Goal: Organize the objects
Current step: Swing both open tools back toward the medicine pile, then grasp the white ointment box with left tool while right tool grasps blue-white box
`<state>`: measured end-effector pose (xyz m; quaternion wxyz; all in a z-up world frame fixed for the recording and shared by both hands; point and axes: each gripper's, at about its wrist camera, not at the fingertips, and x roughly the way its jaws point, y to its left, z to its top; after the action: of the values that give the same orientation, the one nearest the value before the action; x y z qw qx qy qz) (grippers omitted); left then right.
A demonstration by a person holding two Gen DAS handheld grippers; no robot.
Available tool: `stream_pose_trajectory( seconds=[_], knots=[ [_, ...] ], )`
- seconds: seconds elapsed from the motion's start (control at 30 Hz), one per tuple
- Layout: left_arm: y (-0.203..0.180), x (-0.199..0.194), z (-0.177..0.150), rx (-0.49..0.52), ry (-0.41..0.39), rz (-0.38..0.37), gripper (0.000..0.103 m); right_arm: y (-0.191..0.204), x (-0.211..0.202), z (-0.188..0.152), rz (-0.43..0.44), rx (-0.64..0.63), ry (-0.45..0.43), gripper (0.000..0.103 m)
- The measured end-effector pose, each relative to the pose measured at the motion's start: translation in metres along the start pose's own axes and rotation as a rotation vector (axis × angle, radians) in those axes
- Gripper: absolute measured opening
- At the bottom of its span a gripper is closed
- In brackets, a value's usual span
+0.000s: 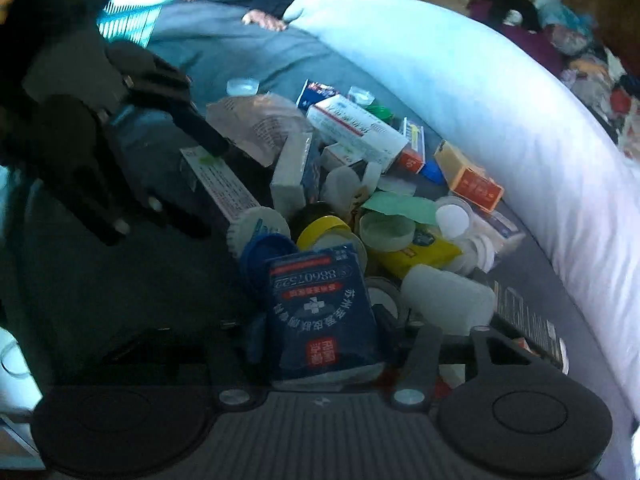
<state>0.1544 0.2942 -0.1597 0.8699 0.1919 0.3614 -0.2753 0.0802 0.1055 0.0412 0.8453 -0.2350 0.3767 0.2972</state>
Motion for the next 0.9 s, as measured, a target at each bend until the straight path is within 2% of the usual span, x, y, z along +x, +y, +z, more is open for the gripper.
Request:
stream_pose_trajectory(
  seconds=[0.07,0.17,0.23,0.27,0.3,0.33,0.4,0.47,0.53,0.6,0.63,0.67,0.7,0.77,0.87,0.9],
  knots=[
    [0.002,0.006,0.0,0.017,0.005,-0.007,0.078,-0.008,-0.012,-0.003,0.0,0.07,-0.033,0.055],
    [0.009,0.016,-0.001,0.009,0.015,-0.006,0.091,-0.023,-0.033,-0.008,0.02,0.217,-0.098,0.054],
    [0.01,0.017,-0.004,-0.014,0.017,-0.012,0.091,-0.028,-0.043,-0.014,0.03,0.302,-0.128,0.054],
    [0.009,0.015,-0.006,-0.02,0.018,-0.019,0.086,-0.029,-0.046,-0.017,0.034,0.337,-0.141,0.054],
    [0.007,0.012,-0.007,-0.025,0.022,-0.033,0.074,-0.028,-0.049,-0.019,0.036,0.36,-0.152,0.054],
    [0.003,0.009,-0.008,-0.03,0.026,-0.045,0.068,-0.027,-0.051,-0.021,0.037,0.377,-0.162,0.054],
    [-0.005,0.0,-0.01,-0.022,0.038,-0.043,0.048,-0.023,-0.055,-0.027,0.038,0.409,-0.18,0.054],
    [-0.011,-0.009,-0.011,-0.058,0.063,-0.054,0.034,-0.022,-0.056,-0.033,0.043,0.456,-0.193,0.054],
    [-0.017,-0.017,-0.013,-0.098,0.076,-0.04,0.032,-0.021,-0.058,-0.038,0.06,0.509,-0.204,0.054],
    [-0.018,-0.021,-0.016,-0.136,0.07,-0.015,0.035,-0.019,-0.057,-0.042,0.069,0.543,-0.211,0.054],
    [-0.017,-0.021,-0.018,-0.153,0.063,0.009,0.039,-0.017,-0.054,-0.043,0.066,0.549,-0.209,0.054],
    [-0.018,-0.018,-0.017,-0.161,0.056,0.029,0.05,-0.015,-0.053,-0.044,0.066,0.558,-0.207,0.054],
    [-0.018,-0.015,-0.017,-0.171,0.049,0.038,0.055,-0.013,-0.052,-0.045,0.066,0.568,-0.208,0.054],
    [-0.018,-0.01,-0.016,-0.192,0.043,0.036,0.051,-0.014,-0.052,-0.045,0.062,0.592,-0.214,0.054],
    [-0.025,-0.013,-0.016,-0.209,0.048,0.055,0.031,-0.014,-0.058,-0.045,0.052,0.627,-0.24,0.054],
    [-0.029,-0.017,-0.016,-0.212,0.053,0.065,0.031,-0.014,-0.06,-0.044,0.046,0.636,-0.25,0.054]
  ],
)
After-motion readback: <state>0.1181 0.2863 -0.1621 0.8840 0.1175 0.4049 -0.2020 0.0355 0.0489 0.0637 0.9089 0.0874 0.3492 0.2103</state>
